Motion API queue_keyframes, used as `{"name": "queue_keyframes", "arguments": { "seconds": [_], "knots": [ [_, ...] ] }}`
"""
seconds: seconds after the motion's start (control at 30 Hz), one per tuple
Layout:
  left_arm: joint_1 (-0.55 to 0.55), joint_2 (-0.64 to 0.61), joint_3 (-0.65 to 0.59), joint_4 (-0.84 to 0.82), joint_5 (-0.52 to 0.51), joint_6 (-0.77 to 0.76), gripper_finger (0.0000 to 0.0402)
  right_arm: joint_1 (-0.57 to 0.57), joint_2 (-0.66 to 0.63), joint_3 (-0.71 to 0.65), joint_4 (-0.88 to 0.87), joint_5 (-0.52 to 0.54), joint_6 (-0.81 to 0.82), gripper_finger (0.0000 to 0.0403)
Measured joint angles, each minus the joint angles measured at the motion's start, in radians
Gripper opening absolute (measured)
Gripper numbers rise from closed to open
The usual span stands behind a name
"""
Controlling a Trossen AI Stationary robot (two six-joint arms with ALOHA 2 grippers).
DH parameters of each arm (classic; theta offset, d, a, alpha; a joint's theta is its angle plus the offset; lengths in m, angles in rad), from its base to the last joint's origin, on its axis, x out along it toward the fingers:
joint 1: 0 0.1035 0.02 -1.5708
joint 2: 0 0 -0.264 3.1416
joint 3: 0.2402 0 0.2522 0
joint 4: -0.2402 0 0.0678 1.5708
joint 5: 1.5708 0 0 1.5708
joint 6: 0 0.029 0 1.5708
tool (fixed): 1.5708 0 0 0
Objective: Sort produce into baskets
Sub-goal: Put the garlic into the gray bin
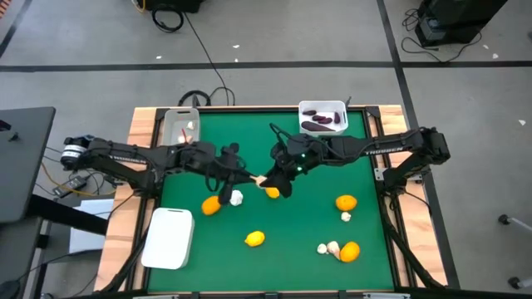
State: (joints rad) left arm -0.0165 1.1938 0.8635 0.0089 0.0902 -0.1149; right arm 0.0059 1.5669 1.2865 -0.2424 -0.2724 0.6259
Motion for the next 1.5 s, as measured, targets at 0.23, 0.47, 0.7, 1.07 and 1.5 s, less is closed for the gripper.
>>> {"name": "queue_keyframes", "arguments": {
  "seconds": [0.23,0.47,0.7,1.07,1.5],
  "knots": [
    [0.112,-0.008,0.000,-0.206,-0.071,-0.114,0.0024,-0.056,0.000,0.000,-0.280,0.123,0.109,0.0265],
    [0.266,-0.039,0.001,-0.509,-0.255,-0.260,0.0026,-0.093,0.000,0.000,-0.530,0.214,0.104,0.0302],
    [0.457,-0.082,0.001,-0.706,-0.303,-0.354,0.0027,-0.099,0.000,-0.001,-0.537,0.244,0.054,0.0299],
    [0.707,-0.090,0.001,-0.939,-0.446,-0.395,0.0027,-0.155,0.000,-0.031,-0.542,0.219,0.002,0.0300],
    [0.828,-0.089,0.001,-1.000,-0.438,-0.433,0.0145,-0.166,0.001,-0.053,-0.487,0.198,-0.057,0.0300]
  ]
}}
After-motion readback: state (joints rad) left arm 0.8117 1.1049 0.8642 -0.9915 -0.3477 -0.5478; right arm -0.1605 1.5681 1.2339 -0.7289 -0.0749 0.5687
